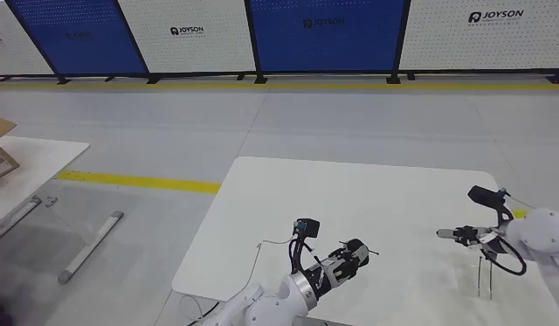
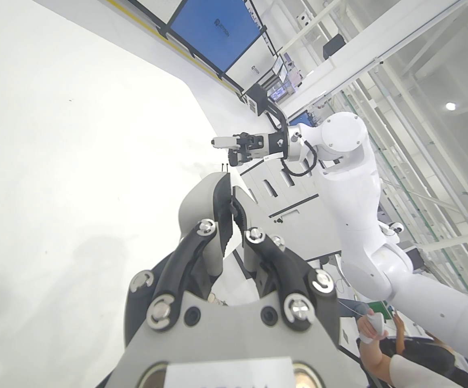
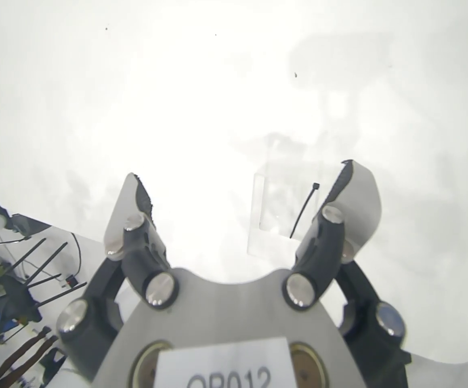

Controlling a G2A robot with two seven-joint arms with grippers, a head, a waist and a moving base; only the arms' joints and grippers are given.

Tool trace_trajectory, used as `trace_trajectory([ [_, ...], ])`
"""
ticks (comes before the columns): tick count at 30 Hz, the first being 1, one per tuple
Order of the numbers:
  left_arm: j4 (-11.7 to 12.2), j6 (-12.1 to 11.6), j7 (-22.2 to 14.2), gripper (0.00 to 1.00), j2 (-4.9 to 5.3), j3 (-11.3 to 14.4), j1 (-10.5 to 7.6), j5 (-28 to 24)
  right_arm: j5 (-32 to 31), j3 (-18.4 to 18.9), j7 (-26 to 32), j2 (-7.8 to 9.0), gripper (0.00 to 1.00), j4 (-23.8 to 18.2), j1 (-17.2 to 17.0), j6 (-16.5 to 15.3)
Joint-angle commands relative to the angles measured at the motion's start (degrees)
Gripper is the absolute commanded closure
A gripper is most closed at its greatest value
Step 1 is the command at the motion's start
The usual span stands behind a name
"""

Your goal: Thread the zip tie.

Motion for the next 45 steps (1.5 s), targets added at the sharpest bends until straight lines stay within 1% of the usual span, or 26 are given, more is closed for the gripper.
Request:
trace_trajectory([
  [1,0.0,0.0,0.0,1.0,0.0,0.0,0.0,0.0,-0.63,1.92,1.73,0.63,0.0,-1.39,-0.84,-1.44],
  [4,0.0,0.0,0.0,1.0,0.0,0.0,0.0,0.0,-0.59,5.04,3.84,1.62,0.0,-3.72,-2.79,-3.93],
  [6,0.0,0.0,0.0,1.0,0.0,0.0,0.0,0.0,-0.79,6.42,5.48,2.13,0.0,-4.59,-3.66,-5.15],
  [7,0.0,0.0,0.0,1.0,0.0,0.0,0.0,0.0,-0.97,6.5,5.48,2.32,0.0,-4.76,-4.03,-5.77],
  [9,0.0,0.0,0.0,1.0,0.0,0.0,0.0,0.0,-2.5,5.13,5.48,2.71,0.0,-4.7,-4.21,-7.19],
  [21,0.0,0.0,0.0,1.0,0.0,0.0,0.0,0.0,-2.6,5.05,5.16,2.7,0.0,-4.73,-4.35,-7.38],
  [23,0.0,0.0,0.0,1.0,0.0,0.0,0.0,0.0,-4.18,4.16,5.48,2.76,0.0,-5.06,-4.77,-9.52],
  [25,0.0,0.0,0.0,1.0,0.0,0.0,0.0,0.0,-4.36,2.53,5.48,2.76,0.0,-4.52,-4.69,-10.6],
  [27,0.0,0.0,0.0,1.0,0.0,0.0,0.0,0.0,-3.89,0.2,5.48,2.7,0.0,-3.44,-3.38,-11.05],
  [30,0.0,0.0,0.0,1.0,0.0,0.0,0.0,0.0,-1.76,-1.61,5.48,2.54,0.0,-1.97,-1.44,-11.01],
  [36,0.0,0.0,0.0,1.0,0.0,0.0,0.0,0.0,-1.76,-1.61,5.48,2.54,0.0,-1.97,-1.44,-11.01],
  [38,0.0,0.0,0.0,1.0,0.0,0.0,0.0,0.0,-2.54,-1.78,3.73,2.52,0.0,-1.95,-2.16,-11.01],
  [41,0.0,0.0,0.0,1.0,0.0,0.0,0.0,0.0,-2.23,-0.56,4.01,2.81,0.0,-2.33,-2.92,-10.92],
  [43,0.0,0.0,0.0,1.0,0.0,0.0,0.0,0.0,0.23,1.38,5.32,3.3,0.0,-2.87,-3.8,-14.23],
  [45,0.0,0.0,0.0,1.0,0.0,0.0,0.0,0.0,-0.71,3.06,5.41,3.81,0.0,-3.6,-4.83,-13.51],
])
